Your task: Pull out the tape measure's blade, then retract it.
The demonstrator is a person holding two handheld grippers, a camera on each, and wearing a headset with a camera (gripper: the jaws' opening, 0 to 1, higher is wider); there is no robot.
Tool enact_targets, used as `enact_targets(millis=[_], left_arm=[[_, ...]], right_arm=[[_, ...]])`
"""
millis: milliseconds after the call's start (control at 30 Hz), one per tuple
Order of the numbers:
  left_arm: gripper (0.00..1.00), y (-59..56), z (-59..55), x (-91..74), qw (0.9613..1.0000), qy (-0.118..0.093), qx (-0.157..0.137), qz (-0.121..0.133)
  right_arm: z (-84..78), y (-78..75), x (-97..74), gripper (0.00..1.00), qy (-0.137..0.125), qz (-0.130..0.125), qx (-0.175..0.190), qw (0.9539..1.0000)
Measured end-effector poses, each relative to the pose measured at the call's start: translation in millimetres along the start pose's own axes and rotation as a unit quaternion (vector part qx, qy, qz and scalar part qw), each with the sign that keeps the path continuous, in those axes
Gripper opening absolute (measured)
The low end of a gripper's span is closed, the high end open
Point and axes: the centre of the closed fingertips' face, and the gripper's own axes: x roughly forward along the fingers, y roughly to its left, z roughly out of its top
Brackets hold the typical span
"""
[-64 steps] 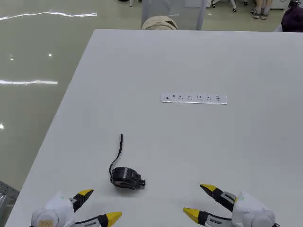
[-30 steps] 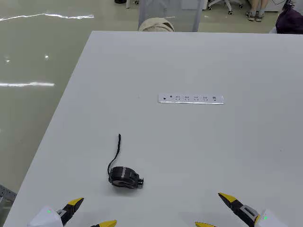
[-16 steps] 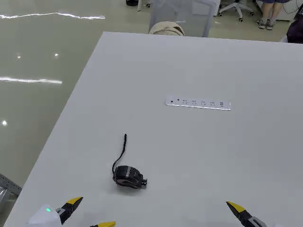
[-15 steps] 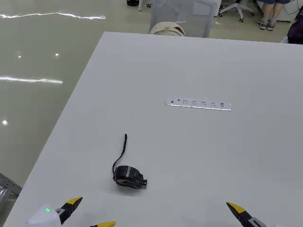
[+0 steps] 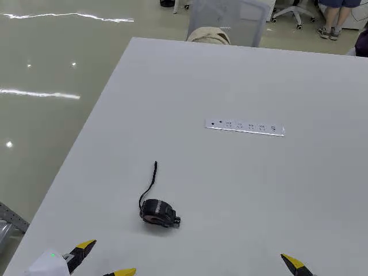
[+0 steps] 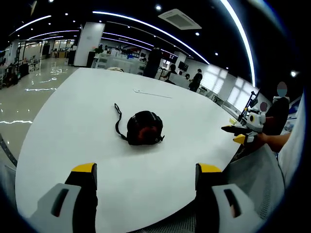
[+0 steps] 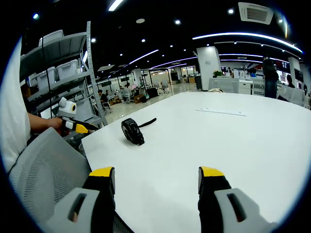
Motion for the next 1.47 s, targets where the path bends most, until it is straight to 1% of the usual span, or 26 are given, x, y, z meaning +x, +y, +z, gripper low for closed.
enact_targets(millis=[67, 300, 433, 500, 667, 767, 933, 1100, 1200, 1333, 1467], left_arm=[[0.82, 0.4, 0.1, -0.1, 1.0, -0.001, -0.002, 0.0], [0.82, -0.2, 1.0, -0.5, 1.0, 0.0, 0.0, 0.001], [0.82, 1.9, 1.1, -0.6, 1.0, -0.002, -0.002, 0.005], [0.82, 0.1, 1.8, -1.4, 1.0, -0.003, -0.004, 0.004], [0.82, 0.6, -2.4, -1.1, 1.0, 0.001, -0.004, 0.004], [0.81, 0.5, -2.0, -1.3, 1.0, -0.001, -0.008, 0.005], [0.81, 0.4, -1.9, -0.7, 1.0, -0.001, -0.005, 0.005], [0.81, 2.1, -3.7, -0.2, 1.0, 0.0, -0.006, 0.005], [0.81, 0.2, -1.3, -0.6, 1.0, -0.002, -0.005, 0.006], [0.81, -1.0, -1.2, -0.5, 1.0, -0.002, -0.004, 0.003], [0.81, 0.3, -2.9, 0.8, 1.0, -0.002, -0.006, 0.002]], right_arm=[[-0.8, 0.8, -0.2, 0.7, 0.003, 0.001, -0.005, 1.0], [0.1, 1.7, 0.1, 0.7, 0.001, 0.001, -0.002, 1.0], [-0.1, 0.6, -0.2, 0.7, 0.0, 0.0, -0.001, 1.0], [0.4, 1.1, -0.6, 0.7, 0.001, 0.0, -0.003, 1.0], [-0.5, 1.4, -0.7, 0.7, 0.001, 0.0, 0.0, 1.0], [-0.1, 1.6, -1.1, 0.7, 0.001, 0.0, 0.0, 1.0], [0.9, 1.0, -0.9, 0.69, 0.0, -0.001, 0.0, 1.0], [-1.0, 1.2, -1.0, 0.69, 0.002, -0.001, 0.0, 1.0], [0.4, 1.0, -1.4, 0.69, 0.002, -0.001, -0.001, 1.0], [0.8, 0.8, -2.0, 0.69, 0.001, -0.003, -0.001, 1.0], [1.5, 0.8, -2.5, 0.69, 0.0, -0.004, -0.002, 1.0]])
